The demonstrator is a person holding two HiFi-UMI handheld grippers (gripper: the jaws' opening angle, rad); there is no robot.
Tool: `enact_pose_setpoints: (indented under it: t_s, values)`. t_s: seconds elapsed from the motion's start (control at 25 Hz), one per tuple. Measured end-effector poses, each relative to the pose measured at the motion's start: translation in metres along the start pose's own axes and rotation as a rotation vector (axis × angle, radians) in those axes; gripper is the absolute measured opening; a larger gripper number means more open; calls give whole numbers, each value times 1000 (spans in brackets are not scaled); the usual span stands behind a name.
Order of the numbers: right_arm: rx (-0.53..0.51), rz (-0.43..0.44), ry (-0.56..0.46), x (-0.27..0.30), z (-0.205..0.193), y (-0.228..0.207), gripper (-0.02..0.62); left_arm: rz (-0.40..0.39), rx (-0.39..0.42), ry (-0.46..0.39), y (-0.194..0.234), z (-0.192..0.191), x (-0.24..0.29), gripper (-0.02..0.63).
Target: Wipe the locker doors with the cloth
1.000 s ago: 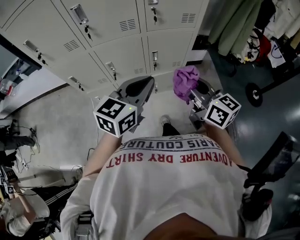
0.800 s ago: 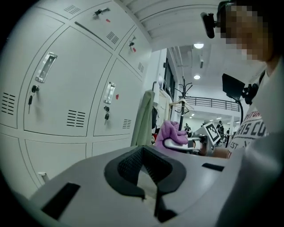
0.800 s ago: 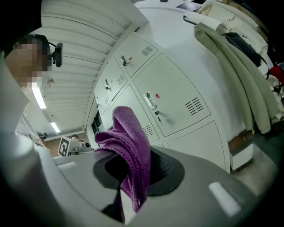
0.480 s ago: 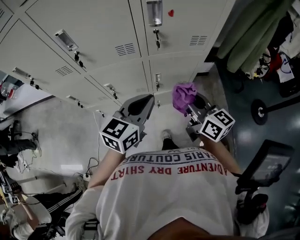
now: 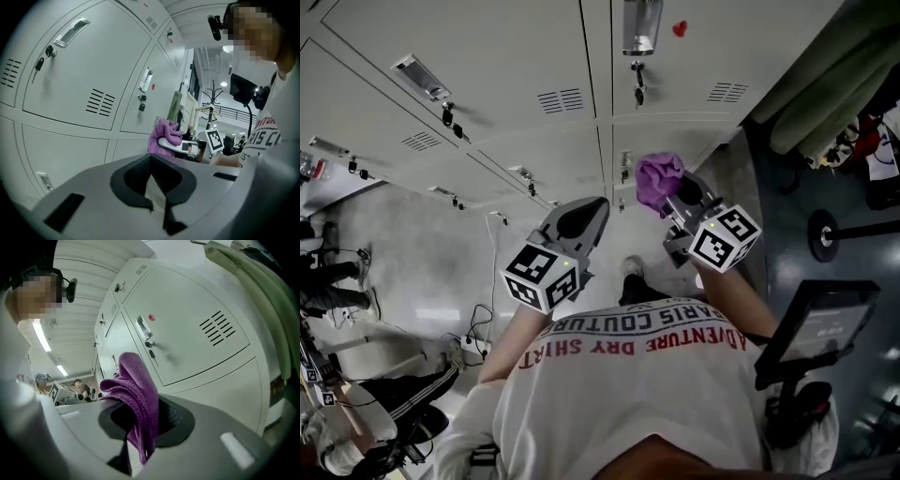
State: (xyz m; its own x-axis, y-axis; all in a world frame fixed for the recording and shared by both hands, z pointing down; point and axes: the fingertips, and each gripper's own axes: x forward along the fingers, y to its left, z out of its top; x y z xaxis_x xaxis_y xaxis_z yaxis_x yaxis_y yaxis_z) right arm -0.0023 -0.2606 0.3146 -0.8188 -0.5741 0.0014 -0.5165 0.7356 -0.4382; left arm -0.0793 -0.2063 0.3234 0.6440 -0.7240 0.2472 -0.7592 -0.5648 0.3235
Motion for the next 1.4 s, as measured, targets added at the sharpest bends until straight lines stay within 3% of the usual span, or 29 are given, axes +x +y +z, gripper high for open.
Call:
enact_pose_setpoints:
  t_s: [0.76,1.4]
  values:
    - [-101,-80,57,95,-51,-63,71,47,-54,10,47,-8,26,2]
    - [-157,-166,46,107,-61,-85,72,88,-87,-2,59,-10,34,2]
